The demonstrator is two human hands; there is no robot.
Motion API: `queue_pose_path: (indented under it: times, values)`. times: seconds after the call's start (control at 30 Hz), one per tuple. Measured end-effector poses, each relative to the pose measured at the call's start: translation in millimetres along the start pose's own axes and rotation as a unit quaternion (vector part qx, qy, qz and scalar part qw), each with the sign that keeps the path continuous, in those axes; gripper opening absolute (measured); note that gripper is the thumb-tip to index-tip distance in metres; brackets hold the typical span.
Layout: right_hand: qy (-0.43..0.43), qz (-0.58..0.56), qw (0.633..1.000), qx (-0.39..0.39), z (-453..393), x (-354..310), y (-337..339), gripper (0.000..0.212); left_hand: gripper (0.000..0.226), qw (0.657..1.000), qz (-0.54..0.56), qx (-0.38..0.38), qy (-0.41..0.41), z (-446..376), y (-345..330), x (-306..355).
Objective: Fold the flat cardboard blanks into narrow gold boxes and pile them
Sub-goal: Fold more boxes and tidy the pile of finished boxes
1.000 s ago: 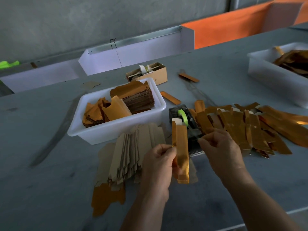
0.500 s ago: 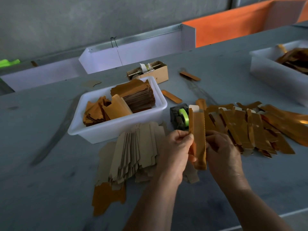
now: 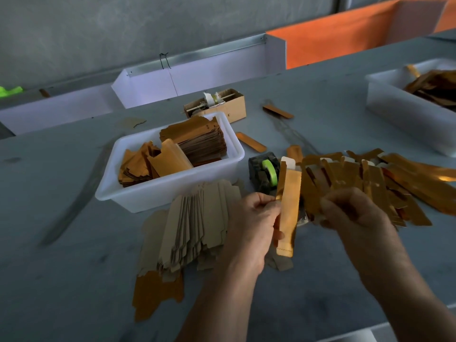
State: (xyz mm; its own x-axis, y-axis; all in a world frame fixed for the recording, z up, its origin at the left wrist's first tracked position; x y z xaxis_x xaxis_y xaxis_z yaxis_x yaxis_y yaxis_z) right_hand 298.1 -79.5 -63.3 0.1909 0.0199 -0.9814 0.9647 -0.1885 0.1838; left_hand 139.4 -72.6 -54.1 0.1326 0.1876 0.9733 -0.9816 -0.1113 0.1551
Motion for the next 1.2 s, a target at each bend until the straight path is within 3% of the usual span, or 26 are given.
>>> queue_pose_path:
  times: [0.13, 0.27, 0.6, 0.93, 1.2]
  values:
    - [0.017, -0.063, 0.988, -0.143, 15, -29, -6, 0.009, 0.012, 1.0, -0.016, 0.007, -0.025, 15, 10, 3]
    - [0.045, -0.032, 0.981, -0.187, 19, -40, -21, 0.02, 0.012, 1.0, -0.003, -0.004, -0.021, 26, 15, 7]
    - [0.067, 0.063, 0.98, -0.177, 23, -45, -25, 0.035, 0.012, 0.997, 0.055, -0.055, -0.001, 39, 18, 9]
    - [0.049, 0.108, 0.985, -0.126, 18, -43, -28, 0.026, 0.01, 0.989, 0.127, -0.071, 0.029, 39, 17, 8]
    - [0.059, 0.139, 0.983, -0.1, 14, -40, -32, 0.029, 0.007, 0.992, 0.102, -0.07, 0.028, 38, 18, 8]
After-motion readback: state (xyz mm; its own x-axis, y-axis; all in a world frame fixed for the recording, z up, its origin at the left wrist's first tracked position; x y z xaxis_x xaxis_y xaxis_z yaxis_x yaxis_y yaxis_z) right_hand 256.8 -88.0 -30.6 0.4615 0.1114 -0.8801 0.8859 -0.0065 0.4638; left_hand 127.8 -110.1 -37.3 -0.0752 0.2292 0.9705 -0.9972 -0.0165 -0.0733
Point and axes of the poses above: each hand's wrist, its own z-axis away from the middle knuckle, its own y-axis out of the back of the hand, x = y × z, the point moved 4 cm from there along -z, towards the middle knuckle, and after that the axes turned 3 degrees about -y, right-handed, at the moved point
